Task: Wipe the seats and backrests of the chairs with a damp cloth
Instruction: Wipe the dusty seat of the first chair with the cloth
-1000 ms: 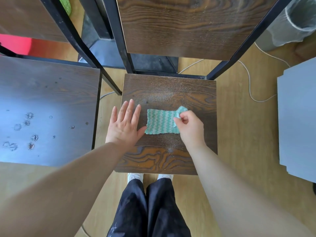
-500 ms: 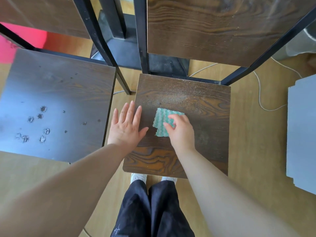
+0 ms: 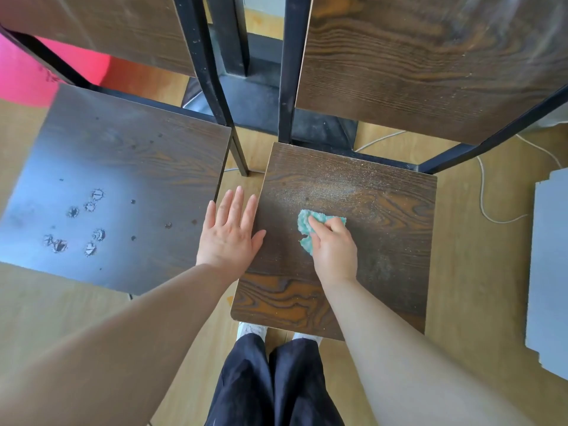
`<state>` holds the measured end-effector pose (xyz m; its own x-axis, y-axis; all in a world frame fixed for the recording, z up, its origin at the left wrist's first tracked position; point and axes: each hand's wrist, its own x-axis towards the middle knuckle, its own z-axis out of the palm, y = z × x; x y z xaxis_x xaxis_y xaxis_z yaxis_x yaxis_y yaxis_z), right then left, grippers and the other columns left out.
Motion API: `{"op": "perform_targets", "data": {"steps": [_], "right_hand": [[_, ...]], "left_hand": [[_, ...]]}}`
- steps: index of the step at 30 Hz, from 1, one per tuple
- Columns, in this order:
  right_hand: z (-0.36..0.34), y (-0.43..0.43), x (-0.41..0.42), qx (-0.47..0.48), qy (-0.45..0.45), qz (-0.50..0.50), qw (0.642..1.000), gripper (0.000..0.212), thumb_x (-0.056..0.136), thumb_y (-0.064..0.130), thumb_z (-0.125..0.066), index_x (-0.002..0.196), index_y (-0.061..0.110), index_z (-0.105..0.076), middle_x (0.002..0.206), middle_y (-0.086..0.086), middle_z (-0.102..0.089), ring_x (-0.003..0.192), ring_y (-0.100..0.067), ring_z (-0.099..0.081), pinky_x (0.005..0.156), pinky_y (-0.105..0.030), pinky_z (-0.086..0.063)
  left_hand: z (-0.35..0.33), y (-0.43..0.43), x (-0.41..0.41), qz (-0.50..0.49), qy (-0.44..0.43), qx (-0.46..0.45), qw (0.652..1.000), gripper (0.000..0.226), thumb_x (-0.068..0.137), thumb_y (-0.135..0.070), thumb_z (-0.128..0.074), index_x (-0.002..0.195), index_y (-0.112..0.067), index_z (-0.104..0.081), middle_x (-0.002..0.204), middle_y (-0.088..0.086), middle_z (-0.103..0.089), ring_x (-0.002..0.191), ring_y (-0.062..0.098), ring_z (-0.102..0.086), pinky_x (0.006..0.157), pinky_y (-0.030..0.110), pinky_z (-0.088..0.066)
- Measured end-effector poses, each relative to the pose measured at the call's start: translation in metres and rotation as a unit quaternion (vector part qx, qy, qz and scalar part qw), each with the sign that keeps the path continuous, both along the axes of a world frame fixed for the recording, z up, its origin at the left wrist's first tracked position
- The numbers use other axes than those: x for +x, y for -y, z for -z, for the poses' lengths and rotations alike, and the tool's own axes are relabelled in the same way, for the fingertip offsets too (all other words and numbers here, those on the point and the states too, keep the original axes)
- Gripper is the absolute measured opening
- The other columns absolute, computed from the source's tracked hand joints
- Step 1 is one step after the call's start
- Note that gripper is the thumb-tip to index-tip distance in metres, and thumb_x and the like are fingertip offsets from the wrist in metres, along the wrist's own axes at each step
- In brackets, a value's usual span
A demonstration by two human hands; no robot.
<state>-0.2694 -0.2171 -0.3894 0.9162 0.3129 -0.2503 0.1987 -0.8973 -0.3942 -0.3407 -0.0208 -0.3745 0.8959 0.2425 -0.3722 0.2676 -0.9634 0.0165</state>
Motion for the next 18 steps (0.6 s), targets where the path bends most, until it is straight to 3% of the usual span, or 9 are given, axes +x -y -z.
{"op": "perform_targets", "data": {"steps": [6, 10, 13, 15, 17, 18], "right_hand": [[-0.017, -0.033, 0.036, 0.112, 0.019, 0.084, 0.99, 0.036, 0.097, 0.019, -0.06, 0.133, 0.017, -0.062, 0.112, 0.0, -0.054, 0.102, -0.014, -0.06, 0.09, -0.03, -0.056], [-0.022, -0.075, 0.077, 0.124, 0.032, 0.017, 0.992, 0.035, 0.097, 0.017, -0.06, 0.132, 0.015, -0.062, 0.113, -0.004, -0.056, 0.101, -0.019, -0.06, 0.089, -0.037, -0.056], [-0.021, -0.102, 0.105, 0.114, 0.04, -0.059, 0.991, 0.036, 0.096, 0.015, -0.06, 0.132, 0.014, -0.062, 0.112, -0.005, -0.056, 0.1, -0.023, -0.059, 0.083, -0.04, -0.055], [-0.016, -0.115, 0.118, 0.079, 0.033, -0.084, 0.993, 0.033, 0.098, 0.019, -0.058, 0.131, 0.016, -0.061, 0.111, 0.0, -0.055, 0.101, -0.018, -0.058, 0.078, -0.028, -0.054], [-0.007, -0.12, 0.127, 0.065, -0.009, -0.043, 0.997, 0.026, 0.101, 0.03, -0.052, 0.122, 0.02, -0.062, 0.094, 0.015, -0.05, 0.085, -0.005, -0.056, 0.06, -0.013, -0.039], [0.001, -0.121, 0.129, 0.06, -0.024, -0.029, 0.997, 0.026, 0.101, 0.035, -0.048, 0.118, 0.021, -0.062, 0.087, 0.018, -0.046, 0.076, -0.003, -0.052, 0.054, -0.012, -0.031]], "left_hand": [[-0.002, -0.005, -0.007, 0.016, -0.004, -0.017, 1.0, 0.069, 0.102, -0.054, -0.015, 0.159, -0.018, -0.003, 0.167, 0.011, -0.002, 0.154, 0.03, 0.003, 0.124, 0.051, -0.005], [0.004, -0.003, -0.022, 0.015, -0.018, -0.02, 1.0, 0.064, 0.104, -0.052, -0.011, 0.159, -0.019, -0.009, 0.166, 0.011, -0.009, 0.153, 0.031, -0.002, 0.123, 0.053, -0.01], [0.004, -0.003, -0.024, 0.003, -0.037, -0.017, 0.999, 0.069, 0.099, -0.053, -0.017, 0.157, -0.016, -0.023, 0.163, 0.013, -0.022, 0.152, 0.033, -0.016, 0.121, 0.055, -0.021], [0.004, -0.006, -0.026, -0.001, -0.04, -0.017, 0.999, 0.069, 0.097, -0.052, -0.02, 0.155, -0.014, -0.031, 0.161, 0.014, -0.027, 0.15, 0.034, -0.023, 0.119, 0.055, -0.025], [0.004, -0.008, -0.028, -0.008, -0.04, -0.024, 0.999, 0.069, 0.096, -0.05, -0.022, 0.153, -0.013, -0.035, 0.16, 0.015, -0.031, 0.148, 0.034, -0.027, 0.118, 0.055, -0.027], [0.004, -0.009, -0.03, -0.012, -0.041, -0.027, 0.999, 0.069, 0.096, -0.049, -0.022, 0.153, -0.012, -0.036, 0.159, 0.015, -0.031, 0.148, 0.034, -0.028, 0.118, 0.055, -0.028]]}}
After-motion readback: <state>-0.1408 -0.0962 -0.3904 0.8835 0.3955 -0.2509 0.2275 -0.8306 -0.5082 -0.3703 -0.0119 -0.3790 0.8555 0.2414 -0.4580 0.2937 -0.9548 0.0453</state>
